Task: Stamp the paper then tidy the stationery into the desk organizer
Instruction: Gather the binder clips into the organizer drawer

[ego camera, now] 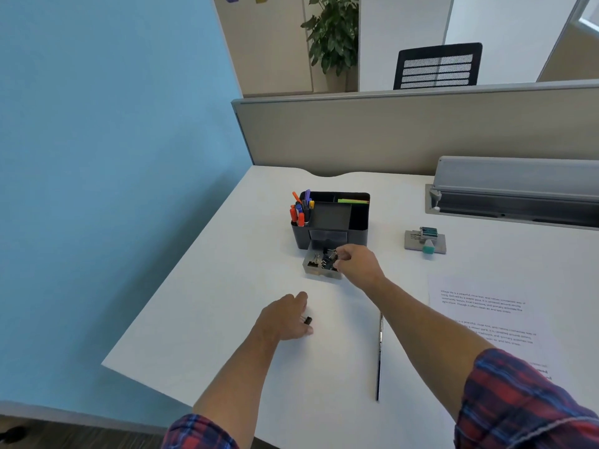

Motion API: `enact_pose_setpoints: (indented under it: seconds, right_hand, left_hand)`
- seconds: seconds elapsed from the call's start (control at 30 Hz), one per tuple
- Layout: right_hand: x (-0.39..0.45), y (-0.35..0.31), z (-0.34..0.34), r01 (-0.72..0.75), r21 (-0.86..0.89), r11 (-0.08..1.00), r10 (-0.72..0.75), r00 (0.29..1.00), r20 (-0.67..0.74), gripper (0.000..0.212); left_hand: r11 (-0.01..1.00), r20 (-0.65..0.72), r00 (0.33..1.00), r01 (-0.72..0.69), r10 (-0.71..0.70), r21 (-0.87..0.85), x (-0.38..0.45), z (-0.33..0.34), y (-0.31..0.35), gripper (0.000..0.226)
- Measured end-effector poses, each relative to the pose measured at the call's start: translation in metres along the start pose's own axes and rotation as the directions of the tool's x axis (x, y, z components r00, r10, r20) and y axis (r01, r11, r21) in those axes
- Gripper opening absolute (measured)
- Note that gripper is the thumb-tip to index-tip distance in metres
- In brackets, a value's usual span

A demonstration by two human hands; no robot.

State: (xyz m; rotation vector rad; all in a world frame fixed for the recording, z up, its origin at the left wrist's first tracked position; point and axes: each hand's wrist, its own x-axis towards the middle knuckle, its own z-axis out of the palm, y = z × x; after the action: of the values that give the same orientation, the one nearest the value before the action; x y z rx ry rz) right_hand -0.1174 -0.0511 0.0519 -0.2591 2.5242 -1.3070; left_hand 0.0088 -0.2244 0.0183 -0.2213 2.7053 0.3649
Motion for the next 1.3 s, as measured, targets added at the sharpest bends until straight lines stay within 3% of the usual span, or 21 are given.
enact_pose_setpoints:
  seconds: [0.13,0.33,0.5,0.57,0.63,0.73,0.83,1.07,1.3]
  right_hand:
    - [-0.002,0.005,0.002,0.066,-0.066,0.996,-0.065,0.998,0.017,0.037]
    - [-0.01,0.021,-0.002,0.226,-0.365,0.903,-0.226,0.973,0.045,0.03]
    - [-0.016,0.032,0.0,0.302,-0.413,0.859,-0.274,0.953,0.126,0.027]
    - [-0.017,0.035,0.001,0.319,-0.413,0.853,-0.281,0.948,0.151,0.029]
    - [-0.017,0.039,0.002,0.324,-0.419,0.848,-0.281,0.946,0.162,0.031]
    - [-0.015,0.045,0.006,0.332,-0.445,0.832,-0.28,0.943,0.179,0.031]
    - [-0.014,0.051,0.008,0.324,-0.449,0.833,-0.274,0.946,0.174,0.031]
    - [-0.014,0.059,0.009,0.315,-0.404,0.859,-0.255,0.947,0.197,0.041]
    - [-0.015,0.062,0.011,0.331,-0.4,0.855,-0.254,0.939,0.234,0.048]
  left_hand:
    - [0.999,-0.01,1.0,-0.009,0.01,0.047,0.006,0.001,-0.003,0.028]
    - [0.992,-0.041,0.998,-0.039,0.045,0.123,0.013,-0.001,0.001,0.023]
    - [0.99,-0.051,0.999,-0.013,0.02,0.143,0.024,-0.011,0.009,0.024]
    - [0.998,-0.053,0.999,-0.01,0.013,0.058,0.029,-0.018,0.014,0.023]
    - [0.991,-0.127,0.992,-0.007,-0.01,-0.131,0.035,-0.026,0.019,0.013]
    - [0.924,-0.266,0.958,-0.003,-0.107,-0.383,0.046,-0.039,0.031,0.015]
    - [0.84,-0.286,0.935,0.022,-0.209,-0.541,0.064,-0.051,0.044,0.015]
    - [0.745,-0.198,0.908,0.163,-0.37,-0.647,0.102,-0.057,0.056,0.013]
    - [0.755,-0.261,0.897,0.112,-0.356,-0.646,0.106,-0.05,0.054,0.011]
